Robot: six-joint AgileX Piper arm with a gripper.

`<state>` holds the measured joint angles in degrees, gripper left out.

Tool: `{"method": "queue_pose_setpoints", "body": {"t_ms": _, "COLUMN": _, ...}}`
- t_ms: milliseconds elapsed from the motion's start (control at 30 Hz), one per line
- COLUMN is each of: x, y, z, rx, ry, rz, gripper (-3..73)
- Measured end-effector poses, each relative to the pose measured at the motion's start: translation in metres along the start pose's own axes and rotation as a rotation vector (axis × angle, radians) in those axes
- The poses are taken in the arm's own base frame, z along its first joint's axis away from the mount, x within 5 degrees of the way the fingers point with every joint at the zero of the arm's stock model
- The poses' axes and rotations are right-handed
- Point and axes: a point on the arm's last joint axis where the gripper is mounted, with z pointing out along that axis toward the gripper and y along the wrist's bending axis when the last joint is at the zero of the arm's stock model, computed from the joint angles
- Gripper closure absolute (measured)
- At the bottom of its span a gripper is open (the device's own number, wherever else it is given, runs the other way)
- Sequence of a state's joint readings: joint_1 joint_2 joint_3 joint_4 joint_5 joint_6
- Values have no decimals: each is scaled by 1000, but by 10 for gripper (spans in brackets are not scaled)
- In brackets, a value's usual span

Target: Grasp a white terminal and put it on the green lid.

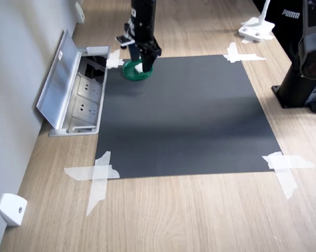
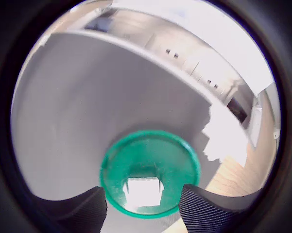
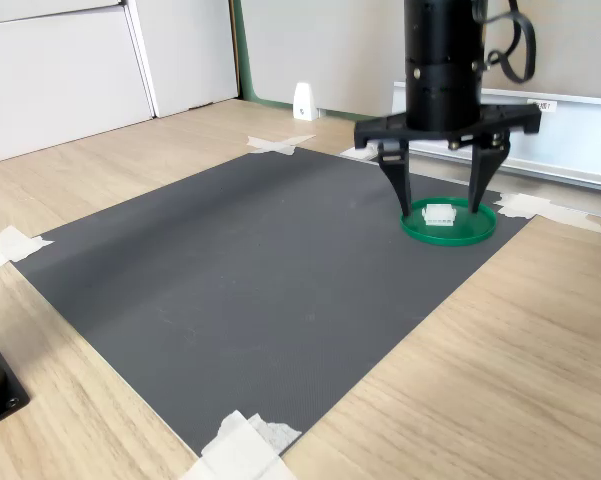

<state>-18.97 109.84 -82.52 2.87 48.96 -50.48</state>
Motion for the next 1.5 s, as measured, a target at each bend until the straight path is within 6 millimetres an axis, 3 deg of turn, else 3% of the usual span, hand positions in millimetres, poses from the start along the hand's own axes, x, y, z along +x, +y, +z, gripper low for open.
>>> {"method": "queue_pose_setpoints", "body": {"t_ms": 167, "x": -5, "y": 7, "z": -64, "rx": 45, "ry": -123, "rz": 45, "gripper": 83}}
{"method": "queue_pose_setpoints", "body": {"t_ms": 300, "x": -2, "y": 19, "z": -120, "rx": 77, "ry": -223, "rz": 69, "gripper": 160}}
{"method": "queue_pose_setpoints", "body": {"t_ms": 400, "x": 3, "y": 32, "z": -161, "rx": 104, "ry": -312, "rz": 113, "gripper": 258}}
{"method": "queue_pose_setpoints", "body": {"t_ms": 533, "x": 15, "y": 55, "z": -210, "rx": 146, "ry": -439, "rz": 186, "gripper": 446}}
{"method": "queue_pose_setpoints", "body": {"t_ms": 667, "x": 39, "y": 86, "z": -244, "rx": 217, "ry": -585, "rz": 245, "gripper": 640}}
{"method": "queue_pose_setpoints", "body": {"t_ms": 767, "x": 59, "y": 108, "z": -243, "rx": 252, "ry": -657, "rz": 300, "gripper": 688}}
{"method": "queue_pose_setpoints", "body": {"t_ms": 967, "x": 96, "y": 141, "z": -195, "rx": 199, "ry": -677, "rz": 581, "gripper": 701}}
{"method": "queue_pose_setpoints", "body": {"t_ms": 1067, "x": 109, "y": 159, "z": -181, "rx": 194, "ry": -679, "rz": 654, "gripper": 700}}
{"method": "queue_pose_setpoints", "body": {"t_ms": 1500, "x": 164, "y": 225, "z": -137, "rx": 184, "ry": -846, "rz": 660, "gripper": 702}}
